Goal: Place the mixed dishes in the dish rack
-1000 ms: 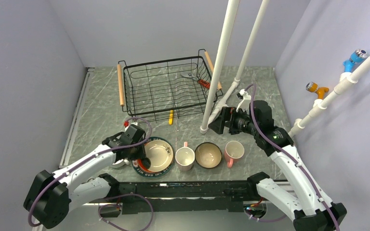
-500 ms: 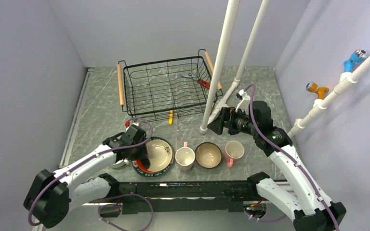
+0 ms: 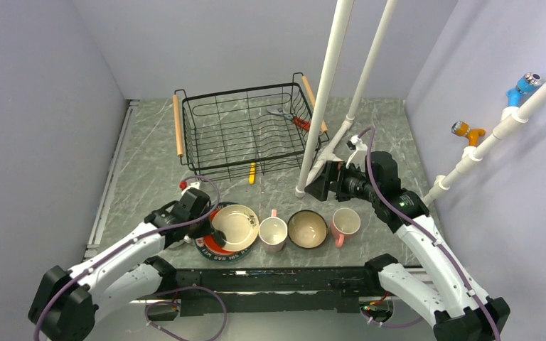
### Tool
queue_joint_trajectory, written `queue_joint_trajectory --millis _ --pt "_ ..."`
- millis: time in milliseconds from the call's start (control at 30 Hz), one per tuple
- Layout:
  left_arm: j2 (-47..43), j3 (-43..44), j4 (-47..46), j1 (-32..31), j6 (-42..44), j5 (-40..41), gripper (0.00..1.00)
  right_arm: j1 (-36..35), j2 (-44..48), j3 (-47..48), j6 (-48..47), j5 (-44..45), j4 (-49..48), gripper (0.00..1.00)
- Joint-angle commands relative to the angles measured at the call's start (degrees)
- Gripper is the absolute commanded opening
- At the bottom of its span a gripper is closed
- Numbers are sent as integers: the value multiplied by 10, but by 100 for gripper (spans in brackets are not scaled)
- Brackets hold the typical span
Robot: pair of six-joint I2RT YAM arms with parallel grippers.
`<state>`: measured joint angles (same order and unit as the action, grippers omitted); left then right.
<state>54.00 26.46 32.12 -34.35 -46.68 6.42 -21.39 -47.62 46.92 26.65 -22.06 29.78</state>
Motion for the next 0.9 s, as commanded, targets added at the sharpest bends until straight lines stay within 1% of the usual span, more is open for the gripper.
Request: queue_joint_trajectory --millis 0,333,567,733,867 --pt "-50 -1 27 -3 -18 22 0 -4 7 -1 10 -11 -29 100" --pt "-153 26 83 -3 -38 38 0 -20 5 -16 22 -9 -51 100" --pt "-233 35 91 -2 -57 23 0 -47 -10 -19 33 -11 -69 100" --pt "-288 52 101 -2 -63 33 0 -73 -13 -28 37 7 -91 100" --pt "-319 71 112 -2 -66 32 0 -88 -22 -23 45 1 -100 100"
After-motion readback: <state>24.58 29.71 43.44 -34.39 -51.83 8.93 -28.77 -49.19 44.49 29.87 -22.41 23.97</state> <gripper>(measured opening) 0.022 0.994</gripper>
